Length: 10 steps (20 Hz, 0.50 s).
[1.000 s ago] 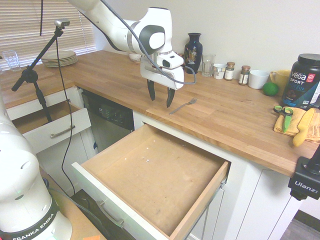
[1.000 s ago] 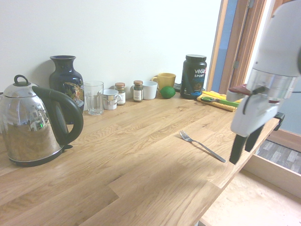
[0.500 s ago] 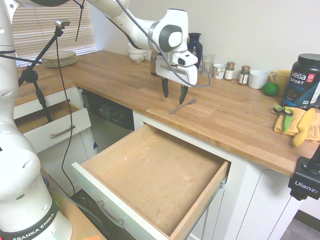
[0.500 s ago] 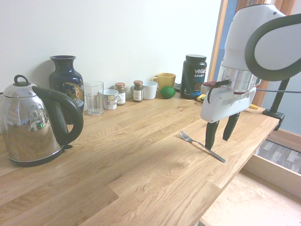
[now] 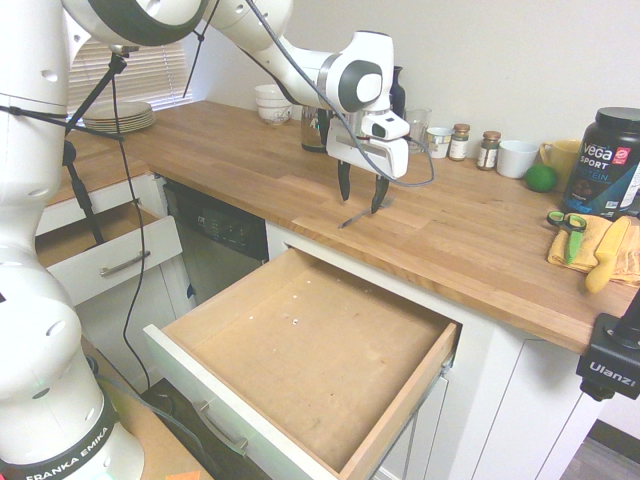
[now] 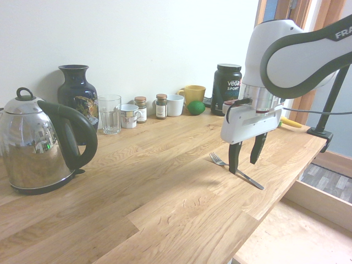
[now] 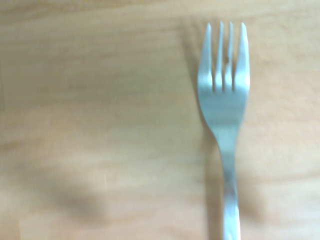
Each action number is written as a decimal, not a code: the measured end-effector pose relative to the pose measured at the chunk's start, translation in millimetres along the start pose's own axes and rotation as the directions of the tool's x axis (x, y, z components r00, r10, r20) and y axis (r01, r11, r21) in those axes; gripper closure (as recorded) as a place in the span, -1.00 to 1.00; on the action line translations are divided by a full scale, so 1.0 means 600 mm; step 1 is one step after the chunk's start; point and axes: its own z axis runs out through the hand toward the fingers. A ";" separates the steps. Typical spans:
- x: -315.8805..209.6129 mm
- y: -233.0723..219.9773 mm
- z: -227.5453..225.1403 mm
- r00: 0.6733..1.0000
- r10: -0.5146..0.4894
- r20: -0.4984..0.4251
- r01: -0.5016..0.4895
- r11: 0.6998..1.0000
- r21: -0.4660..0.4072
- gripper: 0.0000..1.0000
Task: Put fork in the drawer
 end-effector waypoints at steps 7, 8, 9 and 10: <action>0.032 -0.028 0.018 1.000 0.009 0.008 -0.009 1.000 -0.012 -1.00; 0.037 -0.029 0.020 1.000 0.011 0.010 -0.011 1.000 -0.014 -1.00; 0.042 -0.031 0.022 1.000 0.012 0.011 -0.012 1.000 -0.016 -1.00; 0.046 -0.033 0.024 1.000 0.013 0.011 -0.013 1.000 -0.017 -1.00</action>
